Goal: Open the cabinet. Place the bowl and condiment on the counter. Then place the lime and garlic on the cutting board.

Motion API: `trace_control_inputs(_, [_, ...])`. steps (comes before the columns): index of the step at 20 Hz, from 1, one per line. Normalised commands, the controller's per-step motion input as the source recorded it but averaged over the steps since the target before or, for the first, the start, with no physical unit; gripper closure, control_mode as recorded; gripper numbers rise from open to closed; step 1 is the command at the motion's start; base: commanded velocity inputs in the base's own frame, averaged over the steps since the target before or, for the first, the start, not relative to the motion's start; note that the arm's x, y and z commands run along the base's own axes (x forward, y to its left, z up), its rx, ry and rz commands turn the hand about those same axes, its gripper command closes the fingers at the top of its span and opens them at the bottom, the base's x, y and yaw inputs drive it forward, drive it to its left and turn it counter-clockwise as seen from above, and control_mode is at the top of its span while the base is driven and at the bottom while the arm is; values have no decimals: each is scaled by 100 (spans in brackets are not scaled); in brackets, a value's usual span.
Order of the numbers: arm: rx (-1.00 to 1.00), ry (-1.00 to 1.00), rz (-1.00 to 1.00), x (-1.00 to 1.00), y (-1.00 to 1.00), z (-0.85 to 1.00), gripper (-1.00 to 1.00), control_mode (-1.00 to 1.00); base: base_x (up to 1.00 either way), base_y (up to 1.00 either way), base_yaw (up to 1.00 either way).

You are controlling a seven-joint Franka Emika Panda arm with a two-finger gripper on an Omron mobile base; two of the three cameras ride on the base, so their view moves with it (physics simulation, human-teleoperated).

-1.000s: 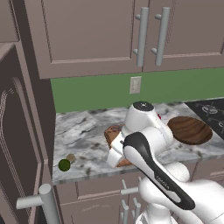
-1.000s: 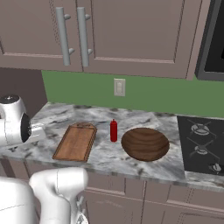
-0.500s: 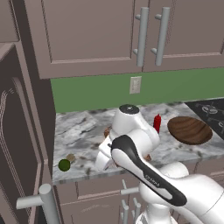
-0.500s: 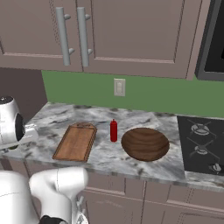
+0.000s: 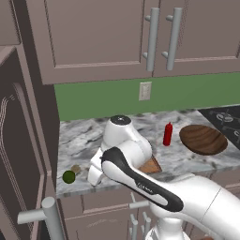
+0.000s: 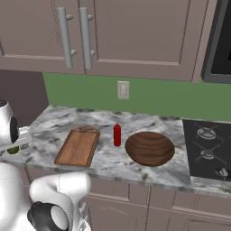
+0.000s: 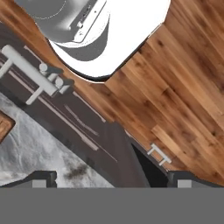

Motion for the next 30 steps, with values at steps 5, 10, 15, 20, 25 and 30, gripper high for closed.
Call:
trace_control_inputs(5, [0, 0, 11, 19, 22, -3, -100, -100, 0, 0, 0])
trace_control_inputs(10, [0, -2, 11, 15, 16, -1, -100, -100, 0, 0, 0])
trace_control_inputs(15, [0, -9, 9, 3, 11, -6, -100, -100, 0, 0, 0])
trace_control_inputs(20, [0, -10, 8, 2, 8, -13, -100, -100, 0, 0, 0])
trace_control_inputs(25, [2, -2, 7, 17, 2, -19, -100, -100, 0, 0, 0])
trace_control_inputs(30, [5, 0, 8, 20, 6, -8, -100, -100, 0, 0, 0])
